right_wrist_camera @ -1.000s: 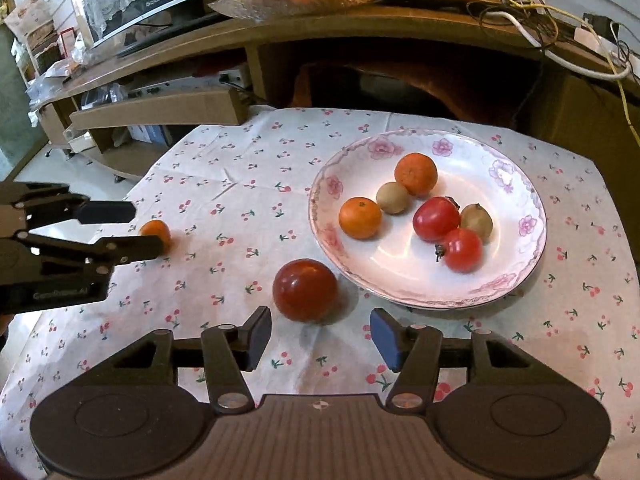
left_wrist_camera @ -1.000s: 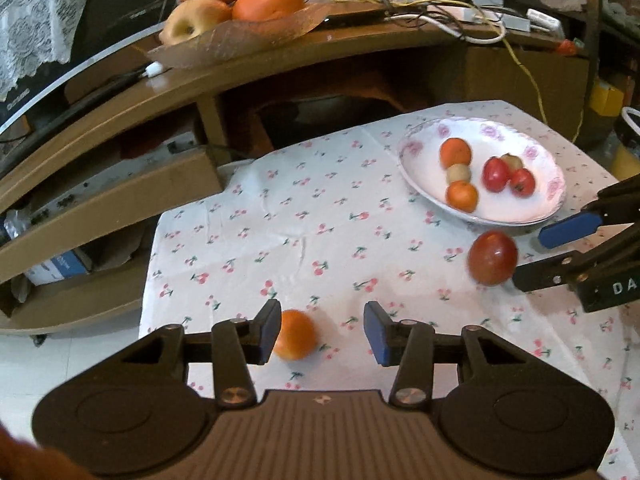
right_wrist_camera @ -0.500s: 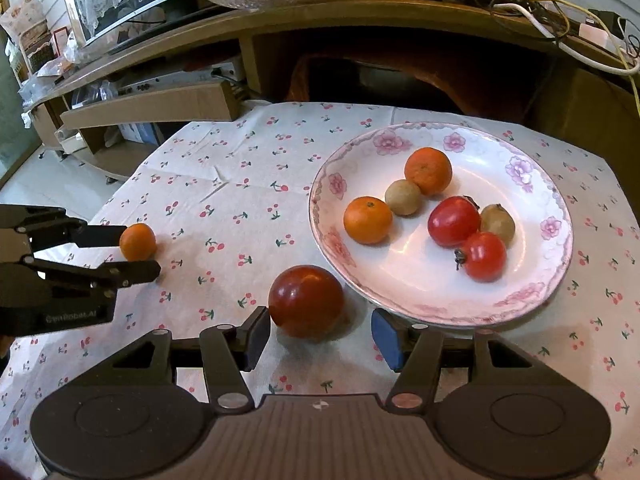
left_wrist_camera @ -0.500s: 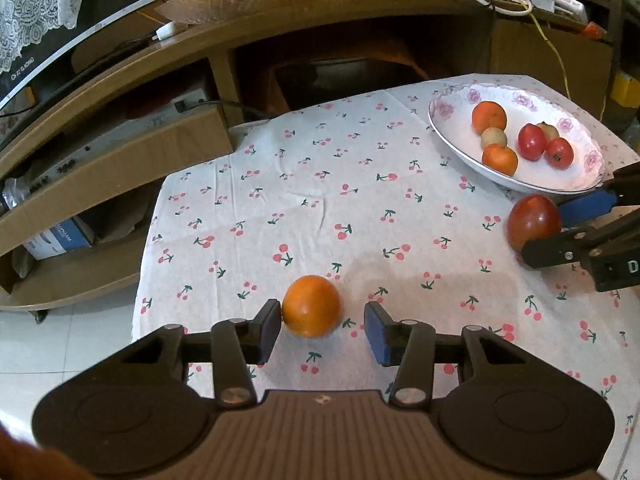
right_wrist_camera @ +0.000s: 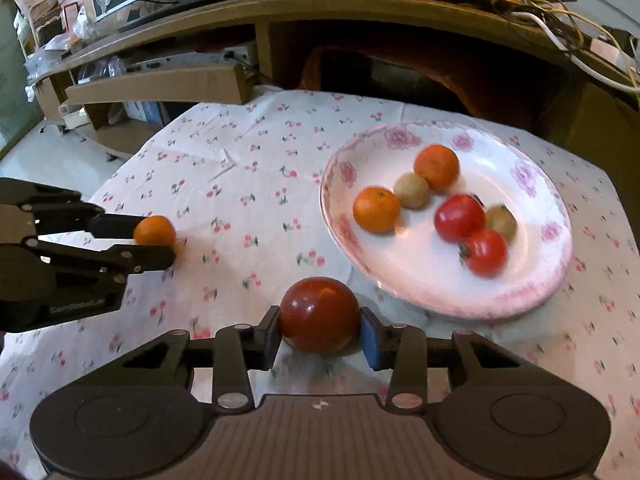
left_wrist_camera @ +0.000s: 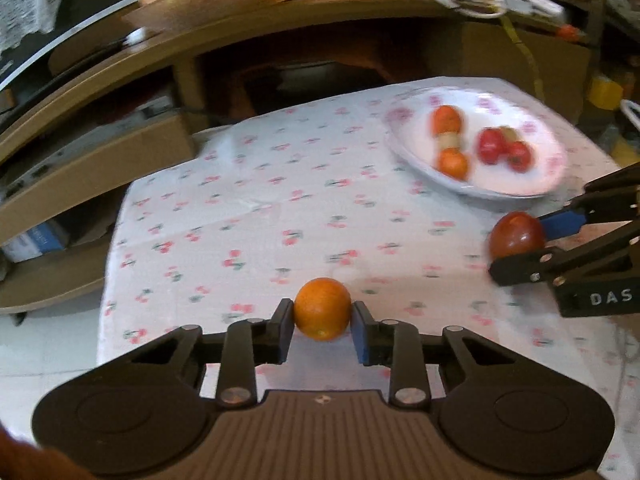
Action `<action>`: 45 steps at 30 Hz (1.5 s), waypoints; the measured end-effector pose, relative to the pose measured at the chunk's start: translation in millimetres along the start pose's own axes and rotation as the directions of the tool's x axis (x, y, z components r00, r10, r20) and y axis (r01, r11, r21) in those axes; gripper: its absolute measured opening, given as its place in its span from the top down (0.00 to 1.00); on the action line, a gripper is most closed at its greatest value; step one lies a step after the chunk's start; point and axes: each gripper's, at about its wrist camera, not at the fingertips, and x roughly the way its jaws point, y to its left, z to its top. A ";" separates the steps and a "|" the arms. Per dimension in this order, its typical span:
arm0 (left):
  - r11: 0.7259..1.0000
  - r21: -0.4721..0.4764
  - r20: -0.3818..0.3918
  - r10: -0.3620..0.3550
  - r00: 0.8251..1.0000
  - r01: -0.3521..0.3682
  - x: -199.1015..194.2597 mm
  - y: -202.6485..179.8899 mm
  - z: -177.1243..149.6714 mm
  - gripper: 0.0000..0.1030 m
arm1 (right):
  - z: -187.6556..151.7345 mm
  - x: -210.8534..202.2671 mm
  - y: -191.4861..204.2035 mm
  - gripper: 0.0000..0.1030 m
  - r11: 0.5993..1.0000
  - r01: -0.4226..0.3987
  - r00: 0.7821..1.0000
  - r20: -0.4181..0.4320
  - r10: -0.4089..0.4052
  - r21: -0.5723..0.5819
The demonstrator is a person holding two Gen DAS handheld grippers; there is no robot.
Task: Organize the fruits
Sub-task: 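Close left tool on the orange while right tool closes on the large tomato, then carry the orange in left tool toward the bowl while right tool carries the large tomato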
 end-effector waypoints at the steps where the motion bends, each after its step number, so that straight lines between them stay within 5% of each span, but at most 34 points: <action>1: 1.000 0.004 0.004 -0.016 1.000 0.016 -3.1 -4.7 0.8 0.65 | -3.3 -5.3 -0.8 0.61 1.000 0.003 1.000 -0.002 -0.003 0.001; 10: 0.985 0.098 -0.029 -0.139 0.990 0.141 -19.3 -72.2 -4.0 0.65 | -53.9 -50.8 -13.4 0.61 0.997 0.068 0.996 -0.053 -0.066 0.042; 22: 0.991 0.087 -0.077 -0.095 0.993 0.101 -22.2 -90.3 -15.9 0.59 | -66.8 -53.4 -22.9 0.55 0.999 0.049 0.997 -0.053 -0.048 0.021; 27: 0.990 0.092 -0.083 -0.098 0.992 0.105 -20.7 -91.5 -15.0 0.56 | -68.5 -59.3 -26.9 0.45 0.999 0.029 0.999 -0.045 -0.028 0.020; 39: 0.989 0.093 -0.071 -0.112 0.991 0.118 -19.4 -89.6 -14.5 0.52 | -68.6 -57.1 -30.9 0.46 1.000 0.010 0.999 -0.047 -0.009 0.027; 45: 0.989 0.091 -0.067 -0.112 0.991 0.118 -19.8 -90.3 -14.6 0.61 | -66.7 -57.0 -26.7 0.61 0.999 0.004 0.998 -0.061 -0.002 0.032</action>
